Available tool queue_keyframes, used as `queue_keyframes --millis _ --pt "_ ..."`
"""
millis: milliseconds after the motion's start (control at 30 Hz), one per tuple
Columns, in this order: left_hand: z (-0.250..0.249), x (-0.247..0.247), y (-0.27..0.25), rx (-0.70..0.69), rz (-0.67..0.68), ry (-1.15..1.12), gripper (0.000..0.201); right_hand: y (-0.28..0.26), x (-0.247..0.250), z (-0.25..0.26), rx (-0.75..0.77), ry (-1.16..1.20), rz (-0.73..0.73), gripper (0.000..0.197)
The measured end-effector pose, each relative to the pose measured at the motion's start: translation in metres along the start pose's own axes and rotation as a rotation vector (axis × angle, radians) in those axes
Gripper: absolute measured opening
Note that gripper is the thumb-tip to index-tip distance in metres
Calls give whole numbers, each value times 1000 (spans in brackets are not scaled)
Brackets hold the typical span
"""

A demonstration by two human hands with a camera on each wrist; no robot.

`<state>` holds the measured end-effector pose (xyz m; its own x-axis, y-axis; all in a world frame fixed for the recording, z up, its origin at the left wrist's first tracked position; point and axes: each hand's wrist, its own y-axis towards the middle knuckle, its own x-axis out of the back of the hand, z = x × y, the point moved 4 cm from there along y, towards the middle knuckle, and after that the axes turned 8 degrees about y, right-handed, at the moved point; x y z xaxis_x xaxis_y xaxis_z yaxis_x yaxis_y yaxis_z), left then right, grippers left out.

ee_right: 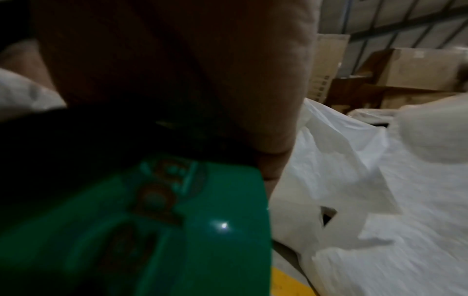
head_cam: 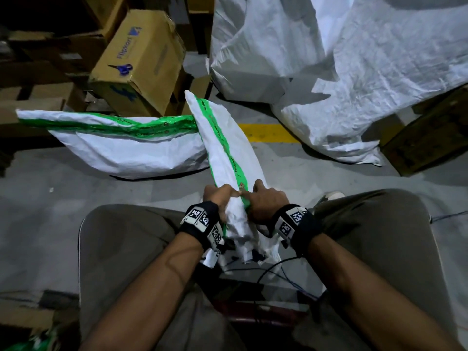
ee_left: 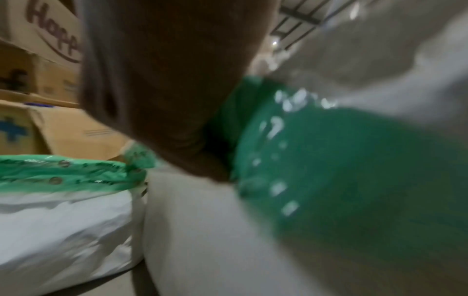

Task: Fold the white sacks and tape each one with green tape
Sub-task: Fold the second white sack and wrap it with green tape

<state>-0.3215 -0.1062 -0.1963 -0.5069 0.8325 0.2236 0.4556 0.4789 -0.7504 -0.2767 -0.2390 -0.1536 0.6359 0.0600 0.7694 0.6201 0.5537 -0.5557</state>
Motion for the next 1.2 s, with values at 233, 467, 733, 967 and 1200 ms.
queue_keyframes --millis 233,467,733,967,1200 --pt "11 2 50 119 159 -221 105 -1 9 -47 -80 432 -30 69" --pt "12 -28 23 93 202 -165 93 -4 6 -38 -19 177 186 65" --pt "7 -27 0 -98 -105 -66 36 -5 3 -41 -18 166 -30 52" --pt "-15 -12 16 -122 -14 -404 42 -19 11 -53 -5 645 -346 81" --pt "-36 -10 24 -131 -72 -355 49 -44 26 -44 1 324 130 91"
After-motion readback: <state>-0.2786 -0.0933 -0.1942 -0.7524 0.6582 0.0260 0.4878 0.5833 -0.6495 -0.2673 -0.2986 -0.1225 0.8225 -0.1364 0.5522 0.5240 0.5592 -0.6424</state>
